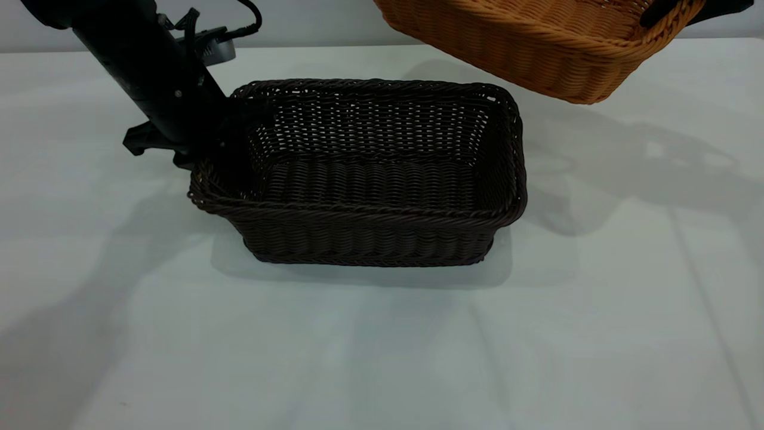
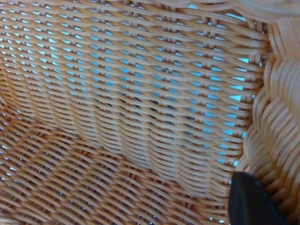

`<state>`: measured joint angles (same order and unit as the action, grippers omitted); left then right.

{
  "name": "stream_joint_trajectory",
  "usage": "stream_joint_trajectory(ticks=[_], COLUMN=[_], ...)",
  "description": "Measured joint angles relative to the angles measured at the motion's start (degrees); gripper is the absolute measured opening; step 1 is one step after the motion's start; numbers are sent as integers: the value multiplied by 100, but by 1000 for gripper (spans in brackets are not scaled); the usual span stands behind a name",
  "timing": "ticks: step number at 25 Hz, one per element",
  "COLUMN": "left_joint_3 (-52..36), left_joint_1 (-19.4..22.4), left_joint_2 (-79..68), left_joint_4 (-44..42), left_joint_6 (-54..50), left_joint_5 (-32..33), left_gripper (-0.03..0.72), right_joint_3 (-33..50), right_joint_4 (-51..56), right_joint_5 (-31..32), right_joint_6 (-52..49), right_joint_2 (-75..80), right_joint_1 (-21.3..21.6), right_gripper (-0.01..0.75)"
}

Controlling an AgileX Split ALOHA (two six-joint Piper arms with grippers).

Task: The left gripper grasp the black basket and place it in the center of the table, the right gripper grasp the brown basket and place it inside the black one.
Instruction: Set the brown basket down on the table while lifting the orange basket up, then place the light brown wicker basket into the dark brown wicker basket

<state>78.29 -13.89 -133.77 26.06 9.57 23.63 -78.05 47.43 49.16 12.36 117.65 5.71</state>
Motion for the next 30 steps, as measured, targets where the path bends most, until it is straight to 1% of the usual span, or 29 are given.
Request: stream_joint_trajectory(ticks=[2, 5, 7, 8, 10, 12, 15, 18, 20, 24, 27, 30], left_joint_3=[0, 0, 0, 0, -5, -5, -5, -10, -10, -10, -10, -10], left_joint_1=[0, -5, -5, -5, -5, -5, 1, 6, 6, 11, 11, 11], left_joint_2=[-6, 12, 98, 186, 486, 849, 1509, 2251, 2800, 3741, 4174, 4362], left_joint_4=[-7, -21, -111, -183, -355, -562, -1180, -2068, -2762, -3935, -4344, -4457], left_joint_6=[0, 0, 0, 0, 0, -6, -174, -571, -957, -1804, -2113, -2185], left_joint_5=[142, 379, 571, 702, 914, 1123, 1497, 1958, 2127, 2188, 2267, 2405], left_gripper=[235, 440, 552, 601, 653, 663, 635, 599, 588, 582, 582, 582], right_joint_3=[0, 0, 0, 0, 0, -5, -5, -11, -18, -42, -207, -634], right_joint_4=[0, -7, -7, -7, -7, -7, -14, -14, -36, -68, -133, -414], right_joint_5=[25, 68, 115, 154, 197, 248, 287, 360, 396, 407, 471, 640], right_joint_6=[13, 71, 140, 165, 214, 231, 239, 239, 285, 408, 448, 424], right_joint_2=[0, 0, 0, 0, 0, 0, 0, 0, 0, 14, 204, 514], right_joint_1=[0, 0, 0, 0, 0, 0, 0, -20, -132, -751, -1282, -1663], right_gripper=[67, 67, 67, 67, 67, 67, 67, 67, 67, 67, 67, 67])
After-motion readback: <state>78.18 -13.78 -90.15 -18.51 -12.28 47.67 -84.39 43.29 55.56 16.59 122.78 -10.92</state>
